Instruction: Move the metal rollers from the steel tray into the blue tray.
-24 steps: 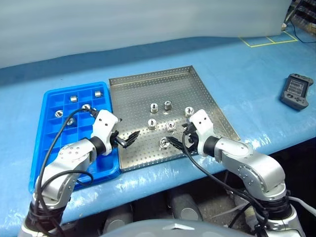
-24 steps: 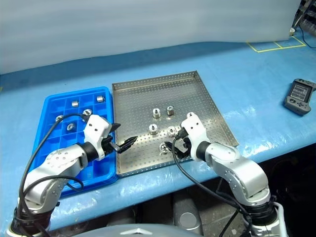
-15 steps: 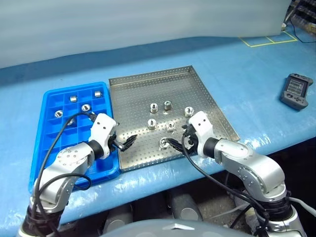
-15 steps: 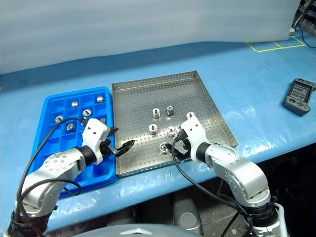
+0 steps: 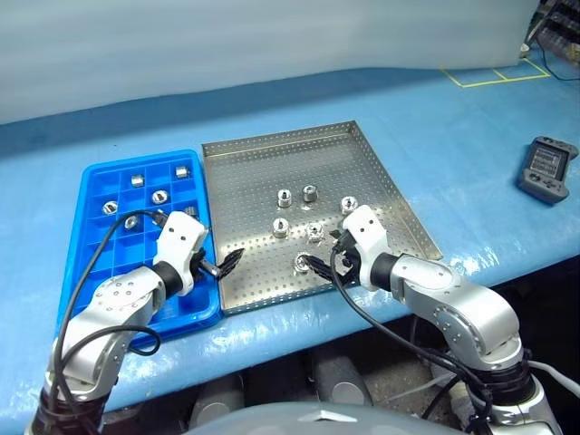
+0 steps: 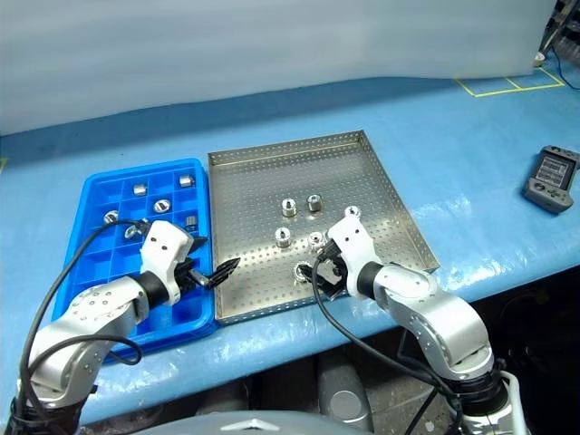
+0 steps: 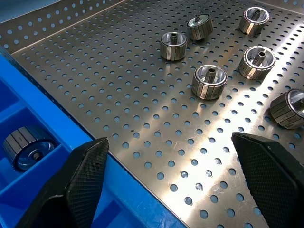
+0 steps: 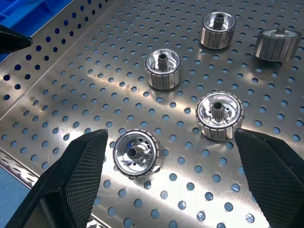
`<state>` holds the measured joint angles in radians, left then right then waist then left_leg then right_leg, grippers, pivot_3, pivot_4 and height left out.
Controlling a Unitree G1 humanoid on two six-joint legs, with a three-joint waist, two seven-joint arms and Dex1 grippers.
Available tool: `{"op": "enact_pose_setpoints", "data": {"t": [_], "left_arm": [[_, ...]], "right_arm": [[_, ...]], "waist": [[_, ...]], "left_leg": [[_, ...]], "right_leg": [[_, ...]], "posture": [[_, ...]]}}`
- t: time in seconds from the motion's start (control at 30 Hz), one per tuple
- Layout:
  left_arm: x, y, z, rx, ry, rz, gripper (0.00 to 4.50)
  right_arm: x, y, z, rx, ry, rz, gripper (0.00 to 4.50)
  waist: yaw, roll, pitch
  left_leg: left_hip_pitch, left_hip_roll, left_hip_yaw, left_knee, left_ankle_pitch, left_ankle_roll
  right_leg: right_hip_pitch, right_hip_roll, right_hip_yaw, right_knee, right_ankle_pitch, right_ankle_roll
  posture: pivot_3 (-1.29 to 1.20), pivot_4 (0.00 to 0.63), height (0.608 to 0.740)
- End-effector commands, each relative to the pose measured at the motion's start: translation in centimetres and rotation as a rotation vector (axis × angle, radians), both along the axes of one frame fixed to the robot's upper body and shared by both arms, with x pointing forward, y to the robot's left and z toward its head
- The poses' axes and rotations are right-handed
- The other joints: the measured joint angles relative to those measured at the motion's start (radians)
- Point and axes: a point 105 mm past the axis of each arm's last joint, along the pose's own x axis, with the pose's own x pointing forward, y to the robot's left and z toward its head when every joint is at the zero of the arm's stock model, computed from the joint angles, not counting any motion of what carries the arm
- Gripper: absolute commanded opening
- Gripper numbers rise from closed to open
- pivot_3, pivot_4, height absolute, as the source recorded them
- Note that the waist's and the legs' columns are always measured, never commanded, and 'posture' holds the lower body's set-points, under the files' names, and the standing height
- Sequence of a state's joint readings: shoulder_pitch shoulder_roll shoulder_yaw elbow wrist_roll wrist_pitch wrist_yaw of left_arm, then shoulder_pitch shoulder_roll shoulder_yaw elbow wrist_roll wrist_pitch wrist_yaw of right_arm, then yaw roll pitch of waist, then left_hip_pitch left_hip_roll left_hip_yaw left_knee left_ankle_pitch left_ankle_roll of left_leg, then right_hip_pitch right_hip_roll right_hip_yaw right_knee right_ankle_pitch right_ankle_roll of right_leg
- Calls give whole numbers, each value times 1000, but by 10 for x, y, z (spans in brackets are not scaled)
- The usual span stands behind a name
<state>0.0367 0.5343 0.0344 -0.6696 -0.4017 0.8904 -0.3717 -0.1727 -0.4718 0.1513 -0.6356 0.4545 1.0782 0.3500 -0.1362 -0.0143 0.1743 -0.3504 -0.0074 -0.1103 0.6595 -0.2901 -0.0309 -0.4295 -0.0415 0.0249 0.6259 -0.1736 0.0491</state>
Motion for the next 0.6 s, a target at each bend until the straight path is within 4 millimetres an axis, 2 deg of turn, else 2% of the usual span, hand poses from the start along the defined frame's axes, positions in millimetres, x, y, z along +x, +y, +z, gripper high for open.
{"op": "enact_pose_setpoints", "data": {"t": [0.03,0.3,0.6], "left_arm": [[-1,-1,14,4,-54,-12,4500],[5,-9,19,-10,-74,-42,4500],[44,-46,31,-24,-68,-164,4500]], "right_arm": [[-1,4,8,8,-38,20,4474],[-1,5,8,10,-35,22,4474],[1,7,8,14,-43,22,4474]], "waist": [[2,0,0],[4,0,0],[12,0,0]], "left_leg": [[0,0,0,0,0,0],[0,0,0,0,0,0],[0,0,0,1,0,0]], "right_leg": [[0,0,0,0,0,0],[0,0,0,0,0,0],[0,0,0,0,0,1]], "posture": [[-174,150,740],[-170,150,740],[-179,150,740]]}}
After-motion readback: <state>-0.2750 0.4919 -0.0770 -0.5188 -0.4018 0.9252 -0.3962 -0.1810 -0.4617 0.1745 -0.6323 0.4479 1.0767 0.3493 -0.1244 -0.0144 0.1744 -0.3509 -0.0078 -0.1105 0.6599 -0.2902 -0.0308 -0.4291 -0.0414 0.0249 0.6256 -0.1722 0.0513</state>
